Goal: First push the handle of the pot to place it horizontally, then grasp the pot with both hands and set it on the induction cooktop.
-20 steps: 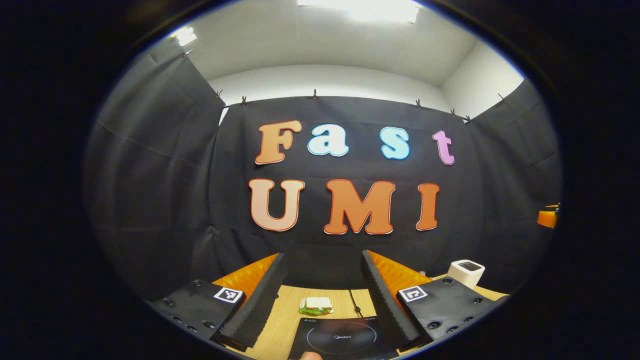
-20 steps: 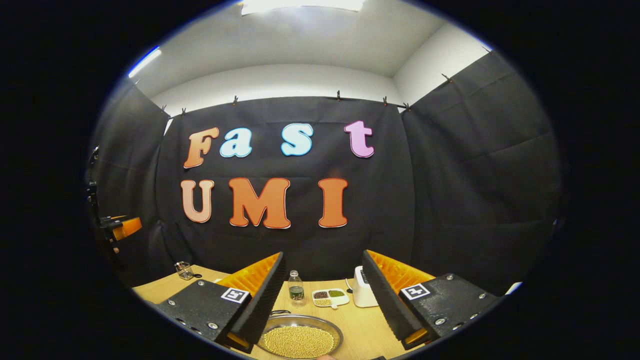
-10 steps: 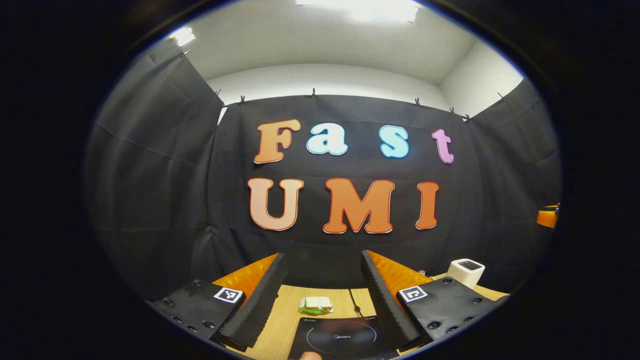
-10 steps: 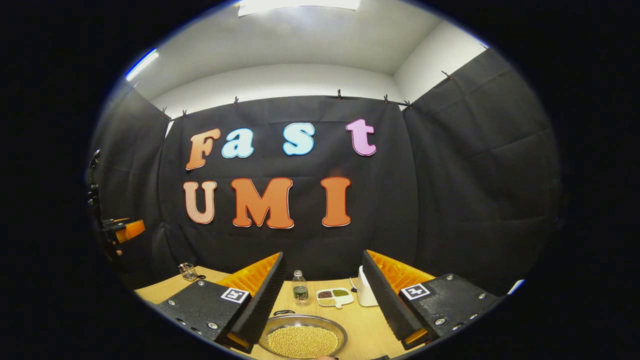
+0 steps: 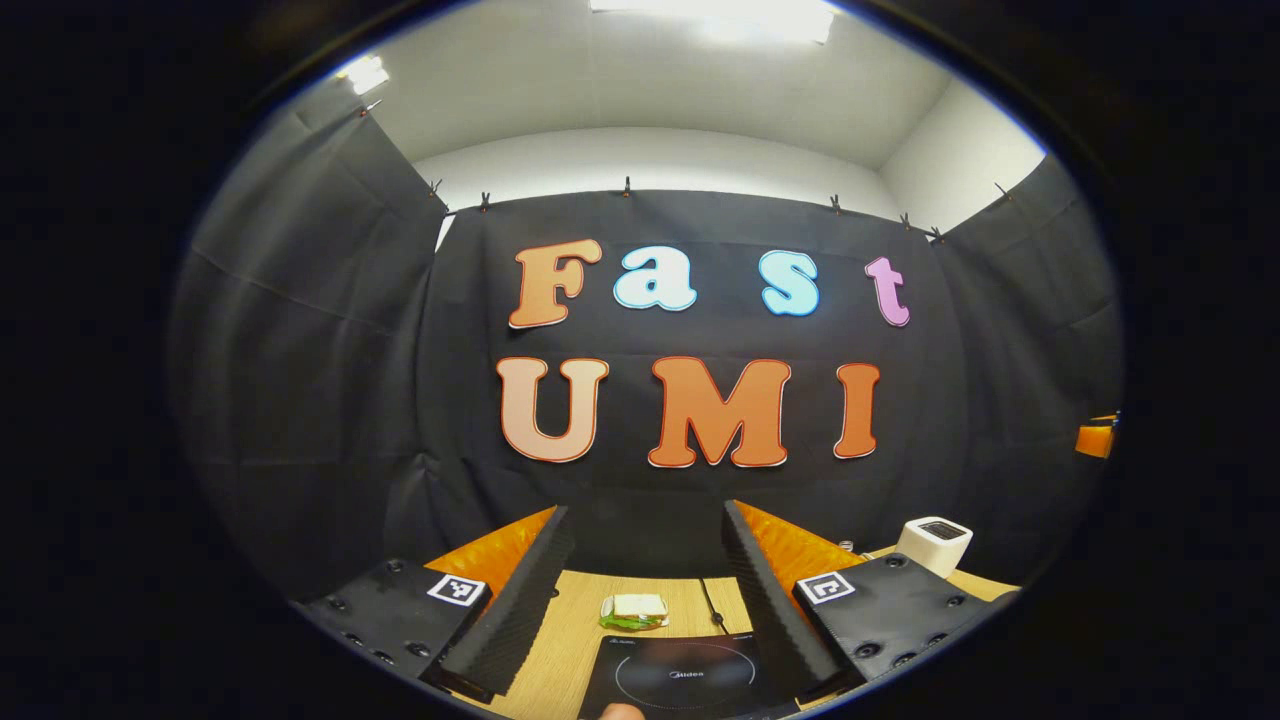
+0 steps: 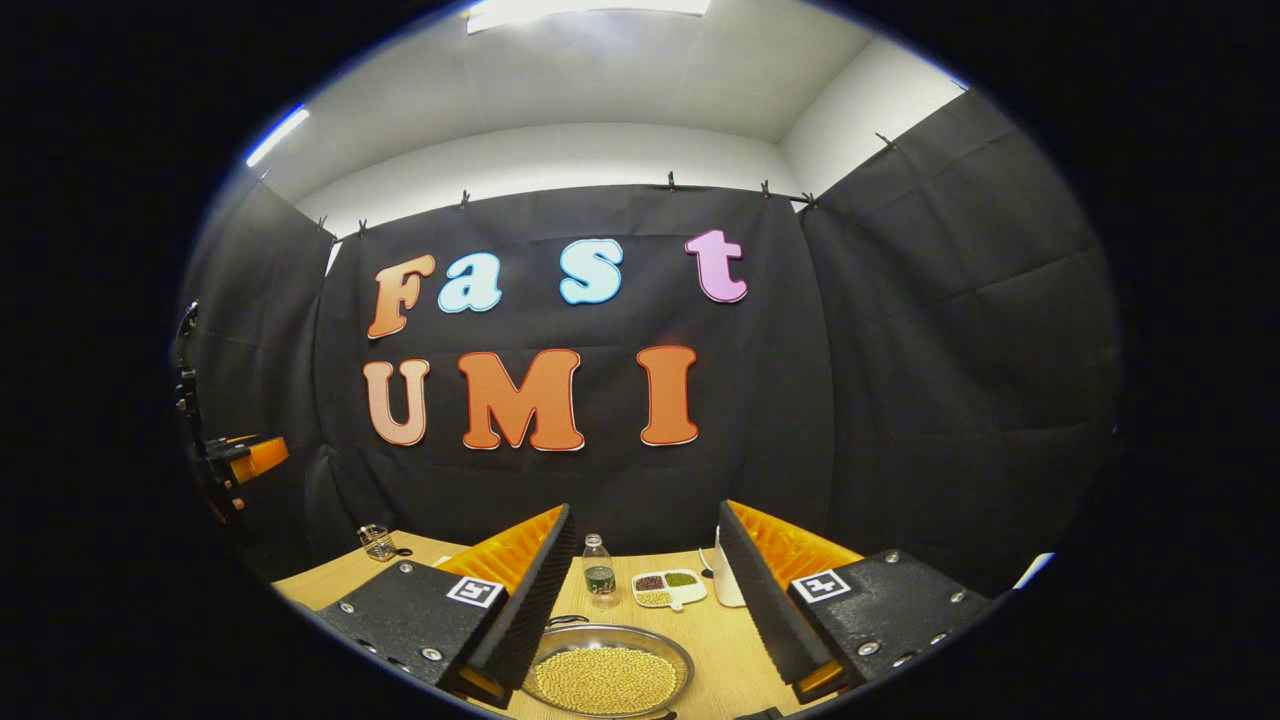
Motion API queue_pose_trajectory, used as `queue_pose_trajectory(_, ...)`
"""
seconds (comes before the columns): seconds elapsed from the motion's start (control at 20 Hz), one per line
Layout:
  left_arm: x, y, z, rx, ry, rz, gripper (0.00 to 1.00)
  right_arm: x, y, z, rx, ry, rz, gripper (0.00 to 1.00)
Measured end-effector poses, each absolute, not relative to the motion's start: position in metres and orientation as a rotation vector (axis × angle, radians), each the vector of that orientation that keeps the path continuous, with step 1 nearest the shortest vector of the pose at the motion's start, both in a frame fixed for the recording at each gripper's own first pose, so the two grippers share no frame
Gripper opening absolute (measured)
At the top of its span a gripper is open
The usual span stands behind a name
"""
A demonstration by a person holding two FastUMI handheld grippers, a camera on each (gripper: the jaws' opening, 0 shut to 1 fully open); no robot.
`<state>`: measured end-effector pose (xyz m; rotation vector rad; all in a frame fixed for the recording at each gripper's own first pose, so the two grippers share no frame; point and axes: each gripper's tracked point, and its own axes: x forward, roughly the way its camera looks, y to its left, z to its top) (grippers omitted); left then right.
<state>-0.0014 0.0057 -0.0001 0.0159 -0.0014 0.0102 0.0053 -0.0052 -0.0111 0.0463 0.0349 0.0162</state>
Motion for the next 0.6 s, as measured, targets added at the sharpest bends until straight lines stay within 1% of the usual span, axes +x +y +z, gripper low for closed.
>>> queue_pose_trajectory(0.05, -0.001, 0.006, -0.001, 0.015, -0.003, 0.013, 0.97, 0.005, -0.005, -0.011, 0.042, 0.033, 0.020, 0.94)
queue_pose_trajectory(0.1, -0.002, 0.006, 0.000, 0.012, -0.002, 0.012, 0.96, 0.004, -0.005, -0.011, 0.038, 0.032, 0.024, 0.85)
queue_pose_trajectory(0.15, -0.003, 0.005, -0.001, 0.010, -0.001, 0.010, 0.98, 0.004, -0.006, -0.012, 0.035, 0.034, 0.028, 0.83)
queue_pose_trajectory(0.25, -0.004, 0.005, 0.001, 0.015, -0.004, 0.012, 0.97, 0.002, -0.004, -0.017, 0.038, 0.039, 0.034, 0.77)
queue_pose_trajectory(0.3, -0.005, 0.005, 0.002, 0.017, -0.007, 0.011, 0.98, 0.003, -0.002, -0.020, 0.039, 0.042, 0.036, 0.77)
queue_pose_trajectory(0.35, -0.006, 0.005, 0.003, 0.019, -0.008, 0.010, 0.98, 0.004, -0.002, -0.023, 0.041, 0.048, 0.038, 0.70)
queue_pose_trajectory(0.4, -0.007, 0.005, 0.004, 0.020, -0.010, 0.009, 0.97, 0.004, -0.001, -0.026, 0.046, 0.052, 0.041, 0.68)
queue_pose_trajectory(0.5, -0.009, 0.005, 0.005, 0.021, -0.016, 0.011, 0.98, 0.002, 0.000, -0.034, 0.054, 0.070, 0.049, 0.53)
queue_pose_trajectory(0.55, -0.009, 0.005, 0.005, 0.022, -0.018, 0.011, 0.98, 0.002, 0.001, -0.038, 0.052, 0.077, 0.053, 0.50)
queue_pose_trajectory(0.6, -0.009, 0.004, 0.006, 0.024, -0.020, 0.011, 0.98, 0.001, 0.002, -0.042, 0.045, 0.083, 0.055, 0.44)
